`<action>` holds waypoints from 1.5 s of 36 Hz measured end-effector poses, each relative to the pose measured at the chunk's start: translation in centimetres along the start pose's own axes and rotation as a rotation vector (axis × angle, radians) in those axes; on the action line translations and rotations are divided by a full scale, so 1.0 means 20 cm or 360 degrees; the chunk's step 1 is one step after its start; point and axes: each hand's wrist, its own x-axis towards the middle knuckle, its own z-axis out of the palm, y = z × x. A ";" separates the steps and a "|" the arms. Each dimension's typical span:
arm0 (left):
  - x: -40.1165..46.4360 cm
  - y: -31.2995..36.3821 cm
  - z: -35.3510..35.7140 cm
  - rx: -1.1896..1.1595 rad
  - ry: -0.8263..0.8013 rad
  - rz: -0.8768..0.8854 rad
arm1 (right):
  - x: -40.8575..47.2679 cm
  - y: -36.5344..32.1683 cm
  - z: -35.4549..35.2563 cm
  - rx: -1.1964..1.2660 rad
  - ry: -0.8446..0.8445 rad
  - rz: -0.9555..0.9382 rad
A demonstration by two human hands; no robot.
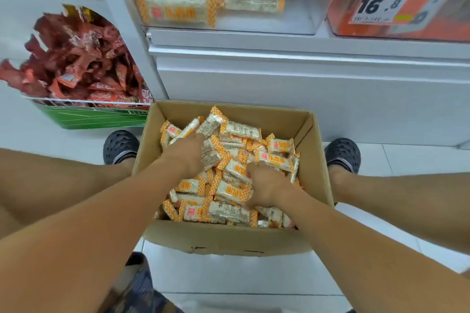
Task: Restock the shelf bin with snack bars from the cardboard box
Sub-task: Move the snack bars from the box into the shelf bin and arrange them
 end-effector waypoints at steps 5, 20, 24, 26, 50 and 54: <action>-0.01 -0.02 0.08 0.0128 -0.0078 -0.0017 | 0.02 0.02 -0.02 0.0143 -0.0005 -0.0047; 0.10 0.06 0.05 -0.0774 0.0123 0.0078 | 0.13 0.12 -0.23 0.2078 0.0177 0.0329; 0.13 0.17 -0.08 -0.1725 -0.0294 0.0034 | 0.13 0.10 -0.27 0.2649 0.0129 0.0195; 0.12 0.18 -0.09 -0.1943 -0.0511 -0.0018 | 0.12 0.09 -0.29 0.2797 0.0065 0.0074; 0.08 0.03 -0.01 -0.1639 -0.0219 -0.0327 | 0.13 -0.04 -0.08 0.0250 0.0264 0.0171; 0.05 0.07 -0.06 -0.1660 -0.0242 -0.0291 | 0.07 0.01 -0.30 0.1662 0.0151 0.0225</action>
